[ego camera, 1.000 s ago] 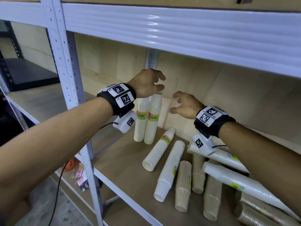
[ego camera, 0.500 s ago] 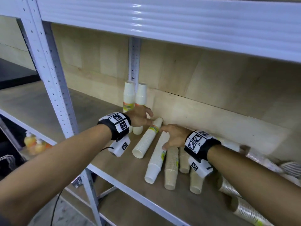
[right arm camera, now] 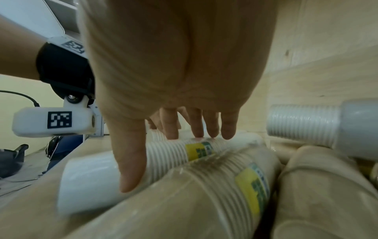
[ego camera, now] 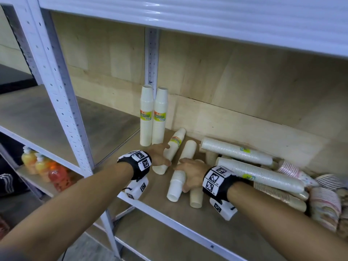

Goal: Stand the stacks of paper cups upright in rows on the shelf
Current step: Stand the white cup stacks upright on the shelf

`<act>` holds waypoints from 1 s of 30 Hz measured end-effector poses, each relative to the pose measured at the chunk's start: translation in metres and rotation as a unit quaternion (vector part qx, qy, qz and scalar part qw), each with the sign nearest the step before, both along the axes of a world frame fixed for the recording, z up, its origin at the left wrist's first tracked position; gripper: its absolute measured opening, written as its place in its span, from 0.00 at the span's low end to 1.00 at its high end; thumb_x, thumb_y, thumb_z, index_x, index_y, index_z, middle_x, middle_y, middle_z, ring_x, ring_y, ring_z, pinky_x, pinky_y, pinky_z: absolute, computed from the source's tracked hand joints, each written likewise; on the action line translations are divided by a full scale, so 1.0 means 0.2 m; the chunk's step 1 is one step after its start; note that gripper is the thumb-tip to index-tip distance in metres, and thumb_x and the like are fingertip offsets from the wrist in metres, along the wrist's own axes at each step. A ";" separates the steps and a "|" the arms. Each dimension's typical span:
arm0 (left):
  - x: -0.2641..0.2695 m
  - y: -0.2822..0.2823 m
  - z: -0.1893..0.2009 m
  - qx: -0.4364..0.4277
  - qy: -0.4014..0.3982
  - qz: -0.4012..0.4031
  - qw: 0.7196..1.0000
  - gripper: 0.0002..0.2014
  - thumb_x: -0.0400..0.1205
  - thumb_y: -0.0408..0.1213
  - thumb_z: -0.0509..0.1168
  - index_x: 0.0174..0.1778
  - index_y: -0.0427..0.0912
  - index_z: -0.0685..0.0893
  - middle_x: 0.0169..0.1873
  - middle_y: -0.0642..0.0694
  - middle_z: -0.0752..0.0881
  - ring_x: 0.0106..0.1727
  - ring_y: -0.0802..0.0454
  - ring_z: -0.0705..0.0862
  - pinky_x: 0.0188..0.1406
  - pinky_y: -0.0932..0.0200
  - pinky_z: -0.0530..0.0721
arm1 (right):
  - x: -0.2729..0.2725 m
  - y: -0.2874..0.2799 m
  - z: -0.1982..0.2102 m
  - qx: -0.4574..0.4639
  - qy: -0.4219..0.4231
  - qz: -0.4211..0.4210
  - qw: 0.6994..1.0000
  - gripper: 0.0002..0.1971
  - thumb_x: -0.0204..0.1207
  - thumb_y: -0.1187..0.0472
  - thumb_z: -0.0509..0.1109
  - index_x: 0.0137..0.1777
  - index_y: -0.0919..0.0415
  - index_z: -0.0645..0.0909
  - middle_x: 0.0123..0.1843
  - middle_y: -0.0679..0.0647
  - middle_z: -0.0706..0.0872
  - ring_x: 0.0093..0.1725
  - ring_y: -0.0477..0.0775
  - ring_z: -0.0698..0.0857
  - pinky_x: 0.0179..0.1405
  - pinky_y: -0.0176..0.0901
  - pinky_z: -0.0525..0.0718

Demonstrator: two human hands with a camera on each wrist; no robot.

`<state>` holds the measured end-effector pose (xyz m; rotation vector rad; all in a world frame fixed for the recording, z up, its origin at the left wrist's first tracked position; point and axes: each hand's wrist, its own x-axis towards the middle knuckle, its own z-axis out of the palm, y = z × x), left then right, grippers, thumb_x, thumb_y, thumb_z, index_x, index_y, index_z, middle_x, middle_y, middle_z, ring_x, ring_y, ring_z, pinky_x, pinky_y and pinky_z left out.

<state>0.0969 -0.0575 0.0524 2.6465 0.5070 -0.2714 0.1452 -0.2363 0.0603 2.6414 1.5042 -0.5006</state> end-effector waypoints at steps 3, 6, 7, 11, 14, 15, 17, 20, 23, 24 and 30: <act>0.00 0.01 -0.04 0.008 -0.003 0.004 1.000 0.43 0.77 0.51 0.72 0.85 0.52 0.58 0.80 0.45 0.68 0.76 0.43 0.73 0.66 0.54 0.74 | -0.02 0.00 -0.01 0.005 -0.019 0.007 1.000 0.37 0.62 0.53 0.82 0.73 0.51 0.76 0.69 0.55 0.74 0.68 0.58 0.76 0.63 0.51 0.77; -0.01 0.01 -0.06 0.010 -0.011 0.003 1.000 0.42 0.77 0.48 0.73 0.85 0.52 0.58 0.79 0.44 0.69 0.75 0.42 0.74 0.64 0.55 0.76 | -0.03 0.00 -0.02 0.013 -0.017 0.010 1.000 0.36 0.62 0.54 0.82 0.72 0.50 0.76 0.66 0.53 0.74 0.67 0.57 0.76 0.62 0.53 0.79; -0.01 0.02 -0.07 0.013 -0.009 0.003 1.000 0.43 0.76 0.48 0.73 0.85 0.52 0.58 0.79 0.44 0.69 0.74 0.42 0.75 0.64 0.54 0.77 | -0.03 0.01 -0.02 0.010 -0.012 0.011 1.000 0.37 0.62 0.54 0.82 0.73 0.50 0.75 0.67 0.53 0.73 0.68 0.56 0.74 0.63 0.53 0.79; -0.02 0.06 -0.06 0.026 0.005 0.001 1.000 0.43 0.76 0.45 0.73 0.85 0.52 0.57 0.79 0.44 0.69 0.74 0.42 0.75 0.64 0.54 0.76 | -0.03 0.02 -0.03 -0.008 -0.011 0.016 1.000 0.42 0.64 0.54 0.82 0.79 0.49 0.70 0.76 0.55 0.67 0.76 0.57 0.67 0.71 0.54 0.74; -0.03 0.10 -0.06 0.033 0.019 0.001 0.999 0.43 0.76 0.43 0.73 0.85 0.50 0.57 0.78 0.43 0.70 0.73 0.41 0.75 0.65 0.53 0.77 | -0.04 0.05 -0.05 -0.017 -0.020 0.022 0.999 0.41 0.64 0.54 0.81 0.79 0.50 0.70 0.77 0.54 0.66 0.77 0.58 0.64 0.71 0.54 0.73; -0.04 0.11 -0.06 0.041 0.025 0.000 0.999 0.43 0.76 0.44 0.73 0.85 0.50 0.57 0.77 0.43 0.71 0.72 0.41 0.76 0.64 0.51 0.79 | -0.04 0.06 -0.06 -0.014 -0.028 0.029 0.999 0.39 0.63 0.54 0.81 0.76 0.49 0.73 0.75 0.53 0.69 0.76 0.58 0.65 0.68 0.55 0.75; -0.03 0.12 -0.06 0.058 0.039 -0.003 0.998 0.43 0.75 0.45 0.74 0.84 0.49 0.59 0.75 0.43 0.74 0.70 0.41 0.78 0.63 0.48 0.82 | -0.05 0.09 -0.08 -0.006 -0.043 0.043 0.998 0.36 0.60 0.53 0.82 0.71 0.48 0.77 0.69 0.52 0.73 0.71 0.57 0.69 0.62 0.55 0.79; -0.01 0.12 -0.06 0.067 0.047 -0.006 0.997 0.42 0.74 0.45 0.75 0.82 0.45 0.62 0.73 0.42 0.76 0.70 0.40 0.78 0.65 0.46 0.81 | -0.05 0.12 -0.10 -0.010 -0.056 0.065 0.996 0.36 0.61 0.52 0.81 0.71 0.47 0.77 0.66 0.52 0.75 0.70 0.56 0.68 0.63 0.53 0.76; 0.01 0.13 -0.07 0.069 0.038 -0.002 0.997 0.40 0.73 0.44 0.76 0.79 0.43 0.67 0.72 0.42 0.77 0.69 0.41 0.79 0.66 0.46 0.81 | -0.05 0.13 -0.12 -0.010 -0.062 0.076 0.995 0.34 0.62 0.53 0.81 0.70 0.47 0.77 0.66 0.52 0.76 0.72 0.57 0.67 0.65 0.55 0.74; 0.01 0.13 -0.07 0.068 0.036 -0.002 0.997 0.40 0.73 0.45 0.77 0.79 0.42 0.67 0.73 0.42 0.76 0.70 0.41 0.78 0.66 0.47 0.80 | -0.04 0.14 -0.12 -0.008 -0.062 0.078 0.995 0.33 0.62 0.53 0.81 0.69 0.47 0.77 0.66 0.52 0.76 0.72 0.57 0.67 0.65 0.55 0.75; 0.00 0.16 -0.07 0.063 0.016 -0.001 0.998 0.45 0.71 0.45 0.77 0.83 0.49 0.62 0.75 0.44 0.74 0.72 0.41 0.77 0.65 0.47 0.81 | -0.02 0.13 -0.09 0.046 -0.031 0.066 0.996 0.28 0.62 0.52 0.80 0.63 0.49 0.78 0.61 0.48 0.77 0.66 0.52 0.72 0.61 0.57 0.80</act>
